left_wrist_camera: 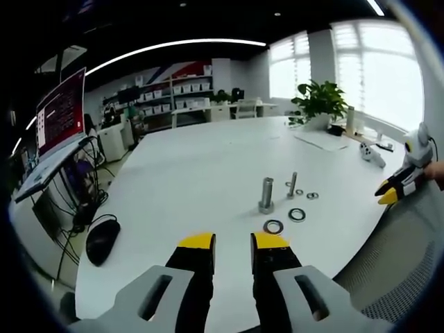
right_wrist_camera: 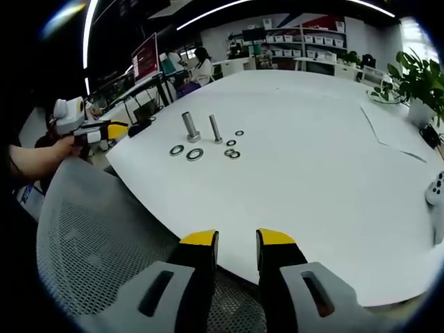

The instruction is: Place the washer onto the threaded stud by aligning its center hole with the stud, sliding it down to the base, and recovering from edge contact or off-axis alignment until the washer reaches the visible bottom stop.

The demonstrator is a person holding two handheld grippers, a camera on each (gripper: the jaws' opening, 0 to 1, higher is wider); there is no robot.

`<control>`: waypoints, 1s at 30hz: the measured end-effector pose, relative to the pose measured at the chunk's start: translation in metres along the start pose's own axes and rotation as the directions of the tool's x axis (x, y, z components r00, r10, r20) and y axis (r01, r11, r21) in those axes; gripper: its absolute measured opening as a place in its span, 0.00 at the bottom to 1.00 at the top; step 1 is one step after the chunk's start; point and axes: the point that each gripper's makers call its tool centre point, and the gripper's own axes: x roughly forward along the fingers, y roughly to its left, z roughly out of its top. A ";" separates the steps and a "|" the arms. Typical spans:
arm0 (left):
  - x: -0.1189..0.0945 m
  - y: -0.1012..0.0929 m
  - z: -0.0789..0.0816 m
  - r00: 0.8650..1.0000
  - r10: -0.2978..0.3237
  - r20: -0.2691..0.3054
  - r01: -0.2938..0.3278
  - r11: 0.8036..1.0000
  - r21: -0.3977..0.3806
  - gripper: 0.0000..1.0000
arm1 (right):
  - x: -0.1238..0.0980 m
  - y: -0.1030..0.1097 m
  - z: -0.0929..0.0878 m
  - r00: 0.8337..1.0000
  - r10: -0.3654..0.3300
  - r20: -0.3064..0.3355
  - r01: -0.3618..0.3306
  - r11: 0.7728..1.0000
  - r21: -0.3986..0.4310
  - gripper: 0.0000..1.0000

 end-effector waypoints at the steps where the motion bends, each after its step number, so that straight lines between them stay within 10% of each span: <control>1: 0.000 0.000 0.000 1.000 0.000 -0.002 0.000 1.000 0.001 0.18 | 0.000 0.000 0.000 1.000 0.000 -0.001 0.000 1.000 0.000 0.25; 30: 0.002 -0.001 -0.003 1.000 0.008 -0.021 -0.007 0.999 0.046 0.27 | 0.000 0.002 0.004 1.000 0.014 0.022 -0.014 1.000 -0.014 0.26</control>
